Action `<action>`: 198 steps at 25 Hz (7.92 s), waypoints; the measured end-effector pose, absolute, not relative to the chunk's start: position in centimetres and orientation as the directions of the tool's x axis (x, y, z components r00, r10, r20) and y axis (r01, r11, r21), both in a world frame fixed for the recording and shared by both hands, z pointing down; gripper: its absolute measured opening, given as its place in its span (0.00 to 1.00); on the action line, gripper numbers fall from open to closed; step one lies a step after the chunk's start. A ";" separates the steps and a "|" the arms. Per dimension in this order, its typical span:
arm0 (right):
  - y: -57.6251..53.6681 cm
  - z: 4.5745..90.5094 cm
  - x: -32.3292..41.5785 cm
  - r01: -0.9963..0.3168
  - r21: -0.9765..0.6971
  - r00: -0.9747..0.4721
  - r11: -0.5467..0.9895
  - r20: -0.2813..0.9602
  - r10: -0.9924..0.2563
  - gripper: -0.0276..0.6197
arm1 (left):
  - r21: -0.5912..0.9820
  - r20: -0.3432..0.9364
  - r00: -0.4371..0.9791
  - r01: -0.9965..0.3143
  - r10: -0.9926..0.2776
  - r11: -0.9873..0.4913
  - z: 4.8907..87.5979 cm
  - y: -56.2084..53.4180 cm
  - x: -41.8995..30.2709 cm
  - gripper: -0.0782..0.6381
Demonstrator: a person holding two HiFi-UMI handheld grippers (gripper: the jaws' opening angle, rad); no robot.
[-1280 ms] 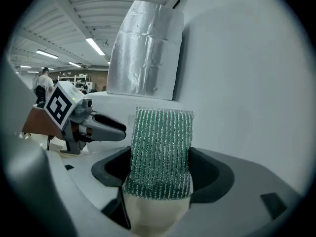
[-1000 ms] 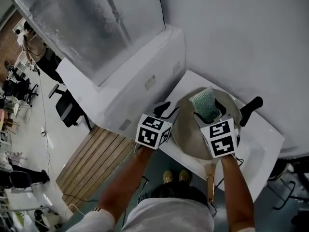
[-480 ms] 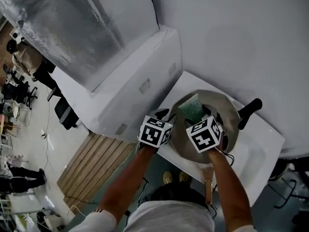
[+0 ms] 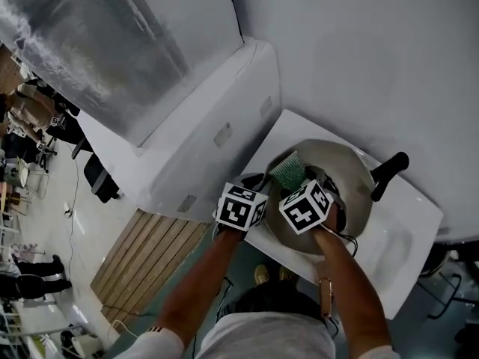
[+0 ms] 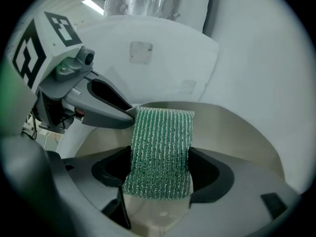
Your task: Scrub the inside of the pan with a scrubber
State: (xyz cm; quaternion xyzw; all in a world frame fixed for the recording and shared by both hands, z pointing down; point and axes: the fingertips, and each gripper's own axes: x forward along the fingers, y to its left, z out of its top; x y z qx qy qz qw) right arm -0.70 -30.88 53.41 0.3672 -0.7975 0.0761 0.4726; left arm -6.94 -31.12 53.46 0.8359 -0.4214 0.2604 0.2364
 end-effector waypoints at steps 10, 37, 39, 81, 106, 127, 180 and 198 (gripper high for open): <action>-32.1 53.9 2.8 -0.703 0.267 -0.194 0.660 0.820 -0.538 0.59 | 0.189 0.624 0.523 -0.822 -0.581 -0.537 53.5 -31.2 -6.6 0.20; -28.1 55.3 0.1 -0.740 0.162 -0.233 0.653 0.849 -0.475 0.59 | 0.224 0.601 0.543 -0.818 -0.586 -0.529 53.4 -31.1 -6.7 0.19; -28.2 55.6 0.7 -0.741 0.169 -0.219 0.649 0.854 -0.472 0.59 | 0.223 0.600 0.545 -0.817 -0.585 -0.532 53.4 -31.2 -6.7 0.19; -23.6 54.2 8.7 -0.680 0.343 -0.037 0.647 0.866 -0.499 0.59 | 0.207 0.599 0.545 -0.813 -0.586 -0.545 53.4 -31.0 -6.6 0.19; -20.0 55.0 4.9 -0.620 0.298 -0.131 0.726 0.873 -0.470 0.59 | 0.190 0.603 0.528 -0.823 -0.598 -0.535 53.4 -31.0 -6.6 0.19; -21.3 50.7 10.0 -0.654 0.369 -0.106 0.660 0.819 -0.563 0.59 | 0.147 0.595 0.492 -0.844 -0.636 -0.515 52.2 -30.2 -7.0 0.20; -16.7 23.4 4.0 -0.691 -0.019 -0.718 0.723 -0.093 -0.689 0.59 | 0.006 -0.201 0.625 -0.770 -0.755 -0.639 22.0 -17.4 -3.9 0.13; -14.9 23.6 3.3 -0.719 0.052 -0.695 0.693 -0.069 -0.716 0.59 | 0.027 -0.234 0.653 -0.736 -0.720 -0.677 21.9 -16.1 -3.8 0.13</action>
